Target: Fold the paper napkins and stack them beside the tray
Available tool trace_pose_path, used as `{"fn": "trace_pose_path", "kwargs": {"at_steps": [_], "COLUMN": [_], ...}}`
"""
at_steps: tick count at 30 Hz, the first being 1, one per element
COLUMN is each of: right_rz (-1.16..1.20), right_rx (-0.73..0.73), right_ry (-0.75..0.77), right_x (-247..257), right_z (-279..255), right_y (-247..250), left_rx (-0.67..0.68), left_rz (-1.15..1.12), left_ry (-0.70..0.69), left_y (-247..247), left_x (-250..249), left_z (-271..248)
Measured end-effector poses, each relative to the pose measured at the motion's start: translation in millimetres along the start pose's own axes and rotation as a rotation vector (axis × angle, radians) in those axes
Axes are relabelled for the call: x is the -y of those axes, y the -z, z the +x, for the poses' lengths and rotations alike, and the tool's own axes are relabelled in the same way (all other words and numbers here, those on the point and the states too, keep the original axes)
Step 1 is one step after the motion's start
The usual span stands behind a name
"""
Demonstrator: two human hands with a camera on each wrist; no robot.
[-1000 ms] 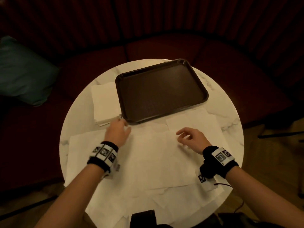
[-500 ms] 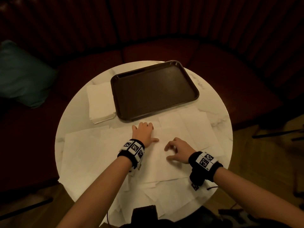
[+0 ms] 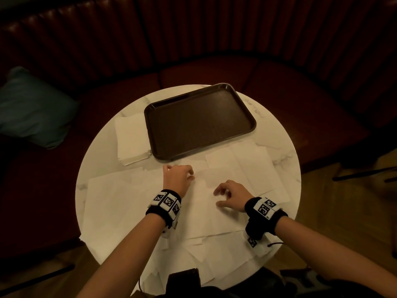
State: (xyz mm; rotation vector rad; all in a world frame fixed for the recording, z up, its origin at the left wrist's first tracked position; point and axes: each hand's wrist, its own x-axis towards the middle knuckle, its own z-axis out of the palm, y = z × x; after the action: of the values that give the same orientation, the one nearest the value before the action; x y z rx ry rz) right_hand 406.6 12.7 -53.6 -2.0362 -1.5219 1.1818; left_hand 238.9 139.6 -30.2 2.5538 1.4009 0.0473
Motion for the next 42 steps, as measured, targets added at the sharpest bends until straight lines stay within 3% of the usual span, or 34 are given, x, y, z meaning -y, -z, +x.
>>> {"fn": "trace_pose_path", "kwargs": {"at_steps": [9, 14, 16, 19, 22, 24, 26, 27, 29, 36, 42], "right_rz": [0.080, 0.192, 0.293, 0.559, 0.665, 0.680, 0.733, 0.765, 0.749, 0.473, 0.428], "right_rx": [-0.029, -0.398, -0.483, -0.330, -0.116, -0.097, -0.152, -0.181, -0.225, -0.258, -0.070], "right_ry": [-0.007, 0.067, 0.037, -0.062, -0.055, -0.016, -0.022, -0.045, -0.065, 0.043, 0.159], "right_x": [0, 0, -2, -4, 4, 12, 16, 16, 16, 41, 73], "right_z": [-2, -14, -16, -14, -15, -18, -17, -15, -10, 4, 3], "right_y": [3, 19, 30, 40, 42, 38, 34, 33, 33, 26, 11], "left_rx": [-0.048, 0.041, 0.061, 0.081, 0.077, 0.079, 0.212, 0.312, 0.414, 0.178, 0.257], "left_rz": [-0.121, -0.688, -0.842, -0.996, -1.142, -1.284, -1.430, -1.460, -1.435, -1.306, -1.654], "left_ry": [-0.083, -0.102, -0.134, -0.175, -0.076, 0.171, 0.518, 0.623, 0.705, 0.642, 0.519], "left_y": [-1, 25, 39, 58, 66, 61, 46, 39, 26, 15, 41], "left_x": [2, 9, 12, 12, 17, 22, 26, 24, 18, -3, -18], "left_z": [-6, -19, -26, -35, -36, -37, -45, -52, -66, -67, -63]}}
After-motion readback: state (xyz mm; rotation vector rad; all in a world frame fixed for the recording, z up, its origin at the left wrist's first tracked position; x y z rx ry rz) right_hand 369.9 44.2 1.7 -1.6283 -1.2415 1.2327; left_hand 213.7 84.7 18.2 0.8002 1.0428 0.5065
